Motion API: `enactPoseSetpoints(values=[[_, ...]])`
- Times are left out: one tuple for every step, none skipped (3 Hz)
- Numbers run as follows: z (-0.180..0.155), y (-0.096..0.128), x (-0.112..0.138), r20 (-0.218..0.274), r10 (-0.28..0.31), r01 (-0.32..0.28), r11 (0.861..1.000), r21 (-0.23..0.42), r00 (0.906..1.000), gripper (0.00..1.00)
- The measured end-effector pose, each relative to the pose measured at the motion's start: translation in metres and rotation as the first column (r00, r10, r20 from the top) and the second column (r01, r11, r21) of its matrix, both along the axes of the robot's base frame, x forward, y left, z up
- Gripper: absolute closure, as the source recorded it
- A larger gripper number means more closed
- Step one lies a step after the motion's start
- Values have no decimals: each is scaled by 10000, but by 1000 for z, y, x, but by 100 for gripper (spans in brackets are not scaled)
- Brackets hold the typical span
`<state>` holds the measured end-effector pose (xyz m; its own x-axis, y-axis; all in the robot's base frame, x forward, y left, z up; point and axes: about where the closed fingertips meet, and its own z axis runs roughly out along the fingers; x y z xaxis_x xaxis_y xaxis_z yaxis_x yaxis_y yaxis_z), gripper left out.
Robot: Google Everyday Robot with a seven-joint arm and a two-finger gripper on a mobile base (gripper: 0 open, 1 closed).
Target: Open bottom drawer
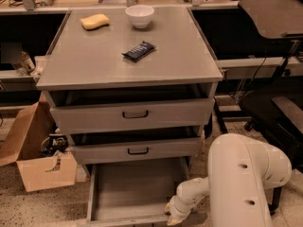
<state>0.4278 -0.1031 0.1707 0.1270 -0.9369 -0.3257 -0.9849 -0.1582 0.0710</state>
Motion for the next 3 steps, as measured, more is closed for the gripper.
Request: enactPoseSetpoints(values=[[0,0,0,-1,0,0,10000,0,10000,44],[0,0,0,-1,0,0,10000,0,10000,21],[0,0,0,-1,0,0,10000,0,10000,1]])
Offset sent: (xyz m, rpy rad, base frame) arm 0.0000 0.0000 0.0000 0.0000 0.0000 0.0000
